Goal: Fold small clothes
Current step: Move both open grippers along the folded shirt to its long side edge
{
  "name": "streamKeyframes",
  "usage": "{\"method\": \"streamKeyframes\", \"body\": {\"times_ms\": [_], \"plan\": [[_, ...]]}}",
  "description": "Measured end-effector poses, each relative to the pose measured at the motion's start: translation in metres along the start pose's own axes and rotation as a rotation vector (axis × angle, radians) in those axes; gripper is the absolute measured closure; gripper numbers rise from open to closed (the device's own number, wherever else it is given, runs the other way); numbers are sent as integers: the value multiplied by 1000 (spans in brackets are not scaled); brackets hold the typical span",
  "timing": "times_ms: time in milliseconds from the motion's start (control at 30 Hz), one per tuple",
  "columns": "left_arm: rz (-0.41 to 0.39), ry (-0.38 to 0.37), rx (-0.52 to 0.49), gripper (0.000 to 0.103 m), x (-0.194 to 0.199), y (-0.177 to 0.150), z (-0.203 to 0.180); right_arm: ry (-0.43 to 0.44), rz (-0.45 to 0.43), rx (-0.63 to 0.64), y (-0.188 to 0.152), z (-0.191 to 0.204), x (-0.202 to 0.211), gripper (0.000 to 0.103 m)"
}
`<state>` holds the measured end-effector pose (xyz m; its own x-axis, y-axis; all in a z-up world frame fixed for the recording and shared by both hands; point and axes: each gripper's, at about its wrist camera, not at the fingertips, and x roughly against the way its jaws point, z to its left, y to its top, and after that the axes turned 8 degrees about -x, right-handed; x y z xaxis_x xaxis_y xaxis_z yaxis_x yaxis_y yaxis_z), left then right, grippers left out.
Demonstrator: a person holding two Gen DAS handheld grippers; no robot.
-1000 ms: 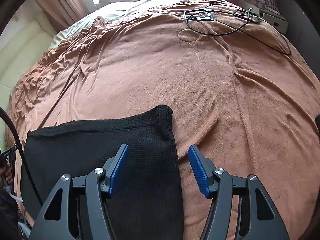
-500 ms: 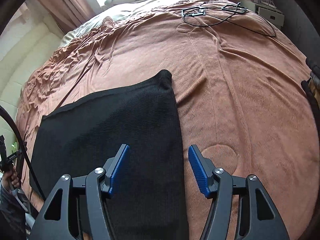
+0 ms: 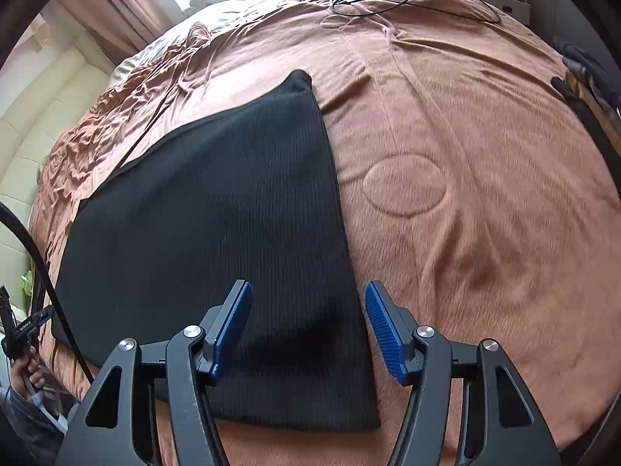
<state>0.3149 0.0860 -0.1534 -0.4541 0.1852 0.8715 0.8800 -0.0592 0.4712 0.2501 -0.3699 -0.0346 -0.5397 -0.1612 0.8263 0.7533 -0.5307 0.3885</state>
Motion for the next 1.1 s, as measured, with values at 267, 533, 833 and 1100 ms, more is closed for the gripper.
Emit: {"method": "streamKeyframes", "body": {"times_ms": [267, 533, 833, 1100], "plan": [[-4, 15, 27, 49, 4, -25, 5, -29, -17, 26, -27, 1, 4, 44], [11, 98, 21, 50, 5, -31, 14, -155, -36, 42, -37, -1, 6, 44], [-32, 110, 94, 50, 34, -33, 30, -82, -66, -38, -51, -8, 39, 44], [-60, -104, 227, 52, 45, -42, 34, 123, -31, -165, -70, -31, 51, 44]]}}
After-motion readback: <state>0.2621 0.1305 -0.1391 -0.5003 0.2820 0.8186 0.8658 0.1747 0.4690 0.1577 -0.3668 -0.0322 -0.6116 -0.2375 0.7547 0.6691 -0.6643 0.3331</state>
